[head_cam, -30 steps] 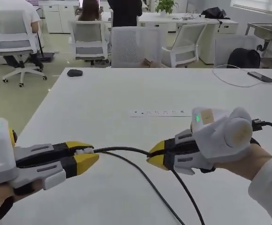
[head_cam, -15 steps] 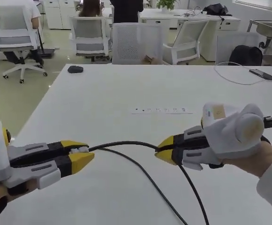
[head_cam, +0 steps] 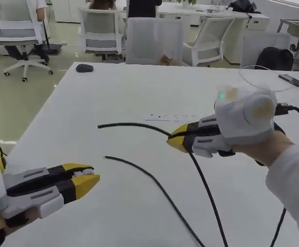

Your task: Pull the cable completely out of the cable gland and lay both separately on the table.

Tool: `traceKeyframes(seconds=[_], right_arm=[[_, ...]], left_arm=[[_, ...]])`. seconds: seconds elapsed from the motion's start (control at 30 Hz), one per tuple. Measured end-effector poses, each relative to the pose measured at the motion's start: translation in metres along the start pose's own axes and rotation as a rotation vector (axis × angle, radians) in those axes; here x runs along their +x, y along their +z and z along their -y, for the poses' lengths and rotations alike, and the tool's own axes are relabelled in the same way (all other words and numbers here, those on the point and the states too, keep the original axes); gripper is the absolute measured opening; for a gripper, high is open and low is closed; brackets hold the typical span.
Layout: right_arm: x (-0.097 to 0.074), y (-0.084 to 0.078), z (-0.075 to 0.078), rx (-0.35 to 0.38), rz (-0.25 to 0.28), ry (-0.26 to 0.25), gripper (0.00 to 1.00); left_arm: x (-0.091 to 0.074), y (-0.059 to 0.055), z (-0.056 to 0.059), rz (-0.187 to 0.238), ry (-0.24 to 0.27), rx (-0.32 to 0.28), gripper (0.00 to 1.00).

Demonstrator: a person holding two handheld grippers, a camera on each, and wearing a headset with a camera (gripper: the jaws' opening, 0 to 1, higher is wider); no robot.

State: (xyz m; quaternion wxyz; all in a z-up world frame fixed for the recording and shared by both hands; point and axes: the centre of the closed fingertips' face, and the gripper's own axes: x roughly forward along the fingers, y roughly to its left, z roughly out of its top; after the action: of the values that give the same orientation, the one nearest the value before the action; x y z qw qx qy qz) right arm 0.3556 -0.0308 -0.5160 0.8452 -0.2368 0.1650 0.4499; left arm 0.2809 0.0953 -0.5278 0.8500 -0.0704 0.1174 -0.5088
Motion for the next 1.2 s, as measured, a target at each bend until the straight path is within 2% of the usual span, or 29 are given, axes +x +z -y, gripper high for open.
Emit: traceKeyframes(seconds=[0.07, 0.13, 0.27, 0.37, 0.47, 0.57, 0.63, 0.7, 0.8, 0.97, 1.1, 1.2], right_arm=[[0.008, 0.008, 0.012, 0.033, 0.019, -0.014, 0.03], [0.018, 0.017, 0.026, 0.125, 0.047, -0.028, 0.03], [0.034, 0.036, 0.060, 0.148, 0.070, -0.070, 0.03], [0.045, 0.054, 0.082, 0.226, 0.116, -0.077, 0.03], [0.059, 0.070, 0.105, 0.172, 0.105, -0.079, 0.03], [0.076, 0.075, 0.119, 0.160, 0.086, -0.056, 0.03], [0.088, 0.071, 0.126, 0.173, 0.071, -0.052, 0.03], [0.112, 0.054, 0.130, 0.194, 0.026, -0.022, 0.03], [0.138, 0.032, 0.127, 0.221, -0.016, 0.010, 0.03], [0.178, 0.000, 0.110, 0.274, -0.051, 0.081, 0.03], [0.208, -0.035, 0.092, 0.267, -0.111, 0.129, 0.03], [0.223, -0.058, 0.083, 0.254, -0.146, 0.146, 0.03]], left_arm=[[0.000, 0.000, 0.000, 0.005, 0.004, -0.006, 0.17], [0.000, -0.002, -0.001, 0.011, 0.006, -0.019, 0.17], [0.000, -0.006, -0.002, 0.003, 0.010, -0.027, 0.17], [0.001, -0.005, -0.003, 0.007, 0.005, -0.032, 0.17], [0.003, -0.008, -0.003, 0.000, 0.004, -0.037, 0.17], [0.003, -0.008, -0.003, 0.005, 0.004, -0.041, 0.17], [0.003, -0.007, -0.004, 0.009, 0.007, -0.043, 0.17], [0.003, -0.006, -0.006, 0.017, 0.014, -0.049, 0.17], [0.002, -0.005, -0.009, 0.025, 0.021, -0.054, 0.17], [0.003, -0.006, -0.013, 0.021, 0.024, -0.054, 0.17], [0.004, -0.007, -0.015, 0.023, 0.024, -0.065, 0.17], [0.005, -0.009, -0.015, 0.018, 0.021, -0.067, 0.17]])
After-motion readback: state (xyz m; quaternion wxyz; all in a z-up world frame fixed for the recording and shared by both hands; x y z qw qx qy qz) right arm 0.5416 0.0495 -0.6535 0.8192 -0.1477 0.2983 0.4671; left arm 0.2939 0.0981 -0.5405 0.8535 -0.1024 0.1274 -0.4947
